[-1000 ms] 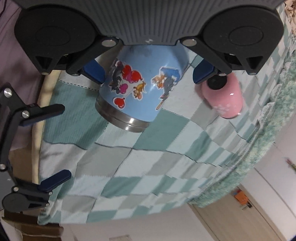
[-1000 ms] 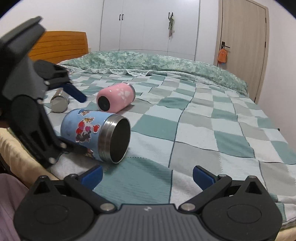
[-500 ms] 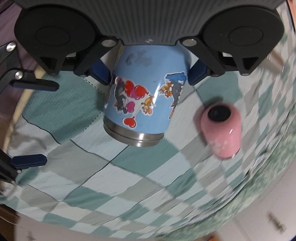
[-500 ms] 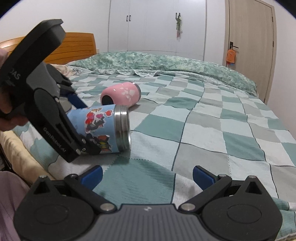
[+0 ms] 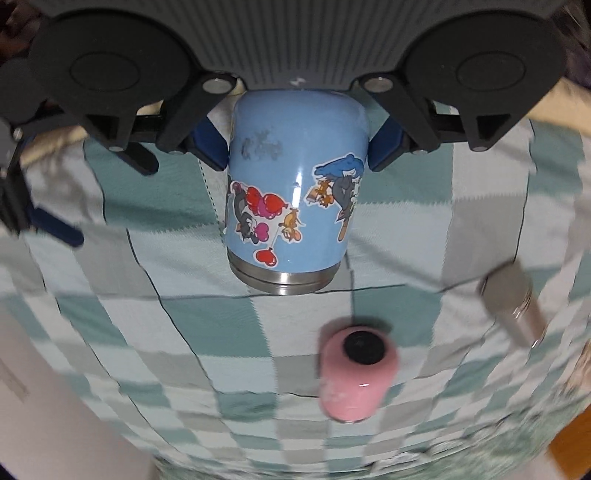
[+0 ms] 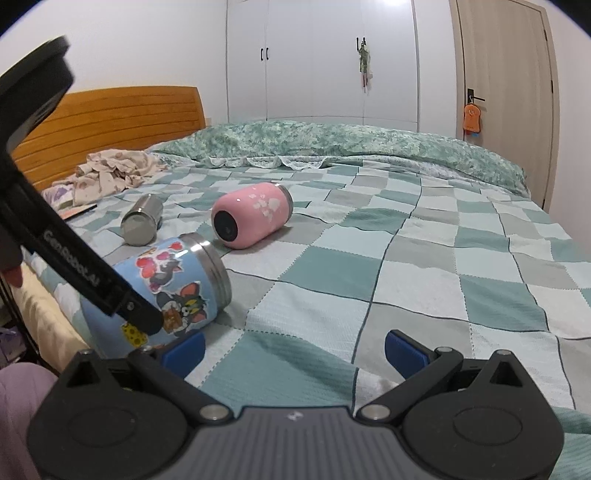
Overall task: Flip cup upright
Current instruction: 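Rotate the blue cup upright in the left tool, rim up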
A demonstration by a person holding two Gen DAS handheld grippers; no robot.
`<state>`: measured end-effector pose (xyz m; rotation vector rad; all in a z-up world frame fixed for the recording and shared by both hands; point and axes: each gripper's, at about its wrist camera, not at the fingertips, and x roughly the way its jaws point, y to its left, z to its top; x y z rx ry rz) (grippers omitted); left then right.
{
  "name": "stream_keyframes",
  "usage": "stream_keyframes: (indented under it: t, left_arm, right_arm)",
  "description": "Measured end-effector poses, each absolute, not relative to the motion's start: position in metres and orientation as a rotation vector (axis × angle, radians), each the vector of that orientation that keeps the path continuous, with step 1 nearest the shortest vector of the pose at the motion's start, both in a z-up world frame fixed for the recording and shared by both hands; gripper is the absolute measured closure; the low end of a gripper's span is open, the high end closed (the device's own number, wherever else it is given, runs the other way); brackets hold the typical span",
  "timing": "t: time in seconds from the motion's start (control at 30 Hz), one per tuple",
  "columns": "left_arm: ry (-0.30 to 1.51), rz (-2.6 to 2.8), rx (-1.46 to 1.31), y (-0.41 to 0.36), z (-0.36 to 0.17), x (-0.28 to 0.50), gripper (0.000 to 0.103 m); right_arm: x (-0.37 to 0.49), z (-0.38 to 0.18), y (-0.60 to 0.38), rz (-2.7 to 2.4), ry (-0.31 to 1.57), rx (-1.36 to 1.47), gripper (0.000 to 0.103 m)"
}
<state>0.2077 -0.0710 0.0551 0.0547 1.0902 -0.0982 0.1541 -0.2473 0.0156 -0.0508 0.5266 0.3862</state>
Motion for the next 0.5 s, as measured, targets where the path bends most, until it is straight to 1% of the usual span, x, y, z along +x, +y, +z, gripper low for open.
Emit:
stream_keyframes:
  t: [0.13,0.27,0.33,0.37,0.5]
  left_arm:
    - [1.069,-0.075,-0.001,-0.063,0.055,0.208,0.019]
    - [1.055,-0.102,0.061,-0.07,0.055,0.21,0.018]
    - [1.054,-0.119,0.111,-0.075,0.054,0.214,0.01]
    - [1.055,-0.125,0.131,-0.079,0.051,0.216,0.002]
    - [1.071,-0.124,0.17,-0.087,0.043,0.229,0.002]
  right_arm:
    - [0.155,0.014,-0.247,0.387,0.528,-0.048,0.0]
    - [0.155,0.014,-0.246,0.384,0.524,-0.05,0.0]
    - [0.156,0.014,-0.247,0.381,0.522,-0.05,0.0]
    - [0.156,0.014,-0.247,0.38,0.522,-0.051,0.0]
    - [0.156,0.015,-0.247,0.374,0.522,-0.064,0.0]
